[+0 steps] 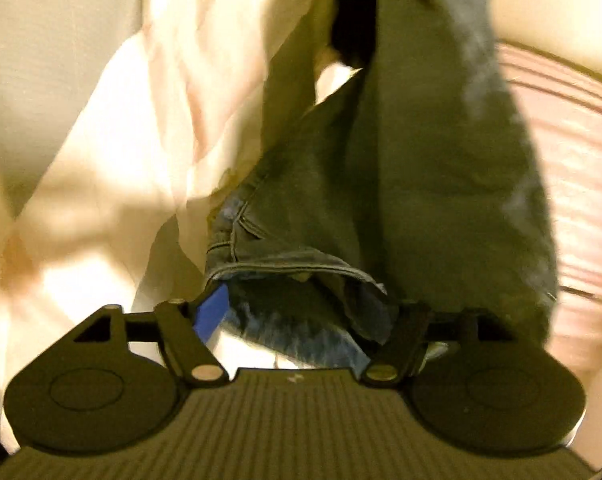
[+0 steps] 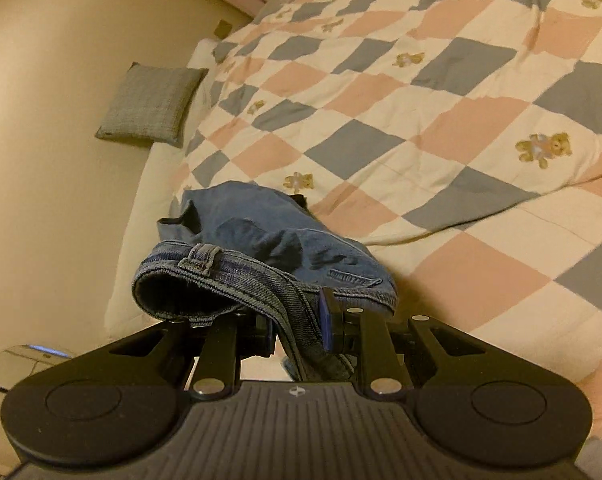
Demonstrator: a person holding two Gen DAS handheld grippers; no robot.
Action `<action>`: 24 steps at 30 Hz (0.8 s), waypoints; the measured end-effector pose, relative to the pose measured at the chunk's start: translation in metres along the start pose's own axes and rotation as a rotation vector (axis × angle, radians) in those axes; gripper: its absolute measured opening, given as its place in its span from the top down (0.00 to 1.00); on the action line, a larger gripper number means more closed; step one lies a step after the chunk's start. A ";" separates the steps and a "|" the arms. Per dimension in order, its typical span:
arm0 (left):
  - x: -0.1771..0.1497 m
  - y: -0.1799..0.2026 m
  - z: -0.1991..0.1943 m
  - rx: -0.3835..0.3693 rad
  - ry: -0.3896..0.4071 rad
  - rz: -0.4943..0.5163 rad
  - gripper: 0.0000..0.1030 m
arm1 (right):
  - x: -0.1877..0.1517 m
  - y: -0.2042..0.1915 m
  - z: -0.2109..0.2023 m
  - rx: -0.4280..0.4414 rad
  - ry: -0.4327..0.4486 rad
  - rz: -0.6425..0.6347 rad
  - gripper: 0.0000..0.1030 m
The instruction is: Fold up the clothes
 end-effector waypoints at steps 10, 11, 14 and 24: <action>-0.013 -0.057 0.006 -0.005 0.169 -0.271 0.06 | 0.007 0.003 0.012 0.017 -0.072 0.005 0.79; -0.011 -0.058 0.016 -0.023 0.179 -0.296 0.06 | 0.008 0.003 0.013 0.013 -0.075 0.002 0.79; 0.000 -0.053 0.037 -0.075 0.209 -0.341 0.06 | 0.012 0.003 0.016 0.005 -0.081 0.007 0.79; 0.004 0.011 0.019 0.047 0.218 0.006 0.72 | 0.032 0.007 0.009 0.024 -0.060 -0.030 0.79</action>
Point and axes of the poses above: each gripper's, at about its wrist camera, not at the fingertips, and z roughly the way its jaws point, y to its right, x to its top, the point moved 10 cm from there along z, roughly the way its jaws point, and after that the axes turned 5 degrees about -x, right-handed, at the moved point
